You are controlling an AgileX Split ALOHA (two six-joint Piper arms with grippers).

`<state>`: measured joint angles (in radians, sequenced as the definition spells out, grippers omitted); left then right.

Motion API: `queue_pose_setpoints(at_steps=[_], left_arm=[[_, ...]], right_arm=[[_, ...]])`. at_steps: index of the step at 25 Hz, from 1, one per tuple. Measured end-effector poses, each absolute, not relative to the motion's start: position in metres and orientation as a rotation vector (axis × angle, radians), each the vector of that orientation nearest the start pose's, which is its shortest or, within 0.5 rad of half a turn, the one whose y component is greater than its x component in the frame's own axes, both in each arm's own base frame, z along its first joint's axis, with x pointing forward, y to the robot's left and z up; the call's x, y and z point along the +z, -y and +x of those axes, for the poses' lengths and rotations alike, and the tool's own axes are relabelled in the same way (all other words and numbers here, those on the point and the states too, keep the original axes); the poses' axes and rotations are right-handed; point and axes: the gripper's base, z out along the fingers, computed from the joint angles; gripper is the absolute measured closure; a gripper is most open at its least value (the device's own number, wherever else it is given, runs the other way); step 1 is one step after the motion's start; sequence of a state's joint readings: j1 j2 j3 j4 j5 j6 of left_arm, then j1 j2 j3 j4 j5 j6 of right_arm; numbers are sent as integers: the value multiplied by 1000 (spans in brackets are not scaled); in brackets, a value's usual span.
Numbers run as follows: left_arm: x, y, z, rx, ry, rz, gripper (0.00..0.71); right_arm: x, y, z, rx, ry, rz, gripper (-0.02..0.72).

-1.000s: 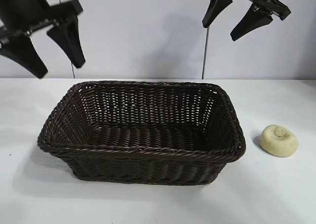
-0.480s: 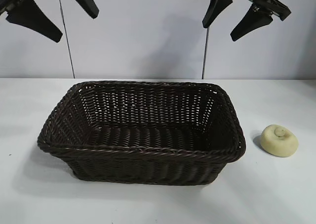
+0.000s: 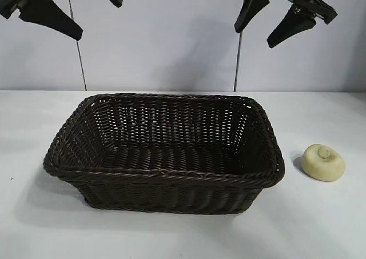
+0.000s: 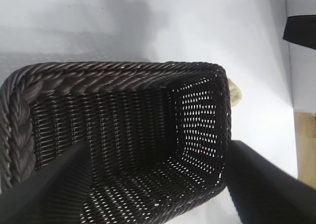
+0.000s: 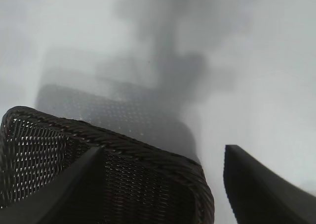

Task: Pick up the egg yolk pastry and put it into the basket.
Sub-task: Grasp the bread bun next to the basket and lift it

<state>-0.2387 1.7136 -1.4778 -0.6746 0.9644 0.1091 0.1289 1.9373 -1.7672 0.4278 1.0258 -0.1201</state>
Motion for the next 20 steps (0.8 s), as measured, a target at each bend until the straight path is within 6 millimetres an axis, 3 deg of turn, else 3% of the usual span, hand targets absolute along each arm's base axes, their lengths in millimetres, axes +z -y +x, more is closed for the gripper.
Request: queue_pose_setpoints(at_steps=[5,12,20], left_arm=[[315,134,351,-902,-2598,104,165],[297,132,347,-896,-2651,75,160],[297,132,349,-888,-2634,65,161]], right_arm=[[299,-87,422,562,-2629,-146,209],[300,-87,423,563,-2623,-143,209],[300,-88,423,574,-2620,-139,209]])
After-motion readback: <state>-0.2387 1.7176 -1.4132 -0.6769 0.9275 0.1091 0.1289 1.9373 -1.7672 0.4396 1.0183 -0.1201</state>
